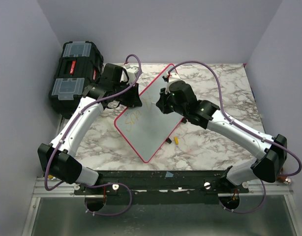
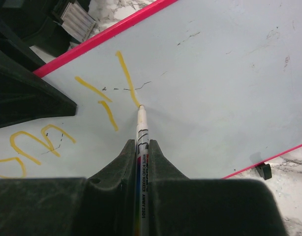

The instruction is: Write a sentence on the whiteboard

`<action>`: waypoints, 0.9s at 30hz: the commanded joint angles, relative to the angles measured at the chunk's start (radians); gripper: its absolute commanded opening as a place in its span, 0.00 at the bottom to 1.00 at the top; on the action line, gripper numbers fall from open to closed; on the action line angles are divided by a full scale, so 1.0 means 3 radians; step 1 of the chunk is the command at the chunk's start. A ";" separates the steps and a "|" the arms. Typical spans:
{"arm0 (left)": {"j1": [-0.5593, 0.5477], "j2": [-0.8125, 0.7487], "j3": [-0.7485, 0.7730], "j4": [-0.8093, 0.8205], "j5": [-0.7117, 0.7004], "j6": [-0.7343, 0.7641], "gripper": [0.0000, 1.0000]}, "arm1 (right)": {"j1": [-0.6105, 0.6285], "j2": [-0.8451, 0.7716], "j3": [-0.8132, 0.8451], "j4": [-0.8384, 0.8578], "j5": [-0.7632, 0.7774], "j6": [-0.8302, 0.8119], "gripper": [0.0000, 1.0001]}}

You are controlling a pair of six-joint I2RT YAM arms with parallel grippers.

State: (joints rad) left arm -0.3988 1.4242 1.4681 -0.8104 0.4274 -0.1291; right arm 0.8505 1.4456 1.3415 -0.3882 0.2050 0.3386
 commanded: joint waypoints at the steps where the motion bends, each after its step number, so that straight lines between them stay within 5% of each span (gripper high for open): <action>1: -0.0051 -0.0019 0.0174 0.0043 -0.0304 0.0277 0.00 | -0.0009 0.0111 0.0074 -0.0082 0.0222 -0.0065 0.01; 27: -0.0059 0.0002 0.0227 0.0040 -0.0308 0.0281 0.00 | -0.0018 0.0059 0.0449 -0.0196 0.0382 -0.0203 0.01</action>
State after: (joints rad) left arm -0.4133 1.4277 1.4906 -0.8188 0.4160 -0.1265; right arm 0.8490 1.4612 1.4048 -0.4206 0.2836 0.2893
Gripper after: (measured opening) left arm 0.160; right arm 0.111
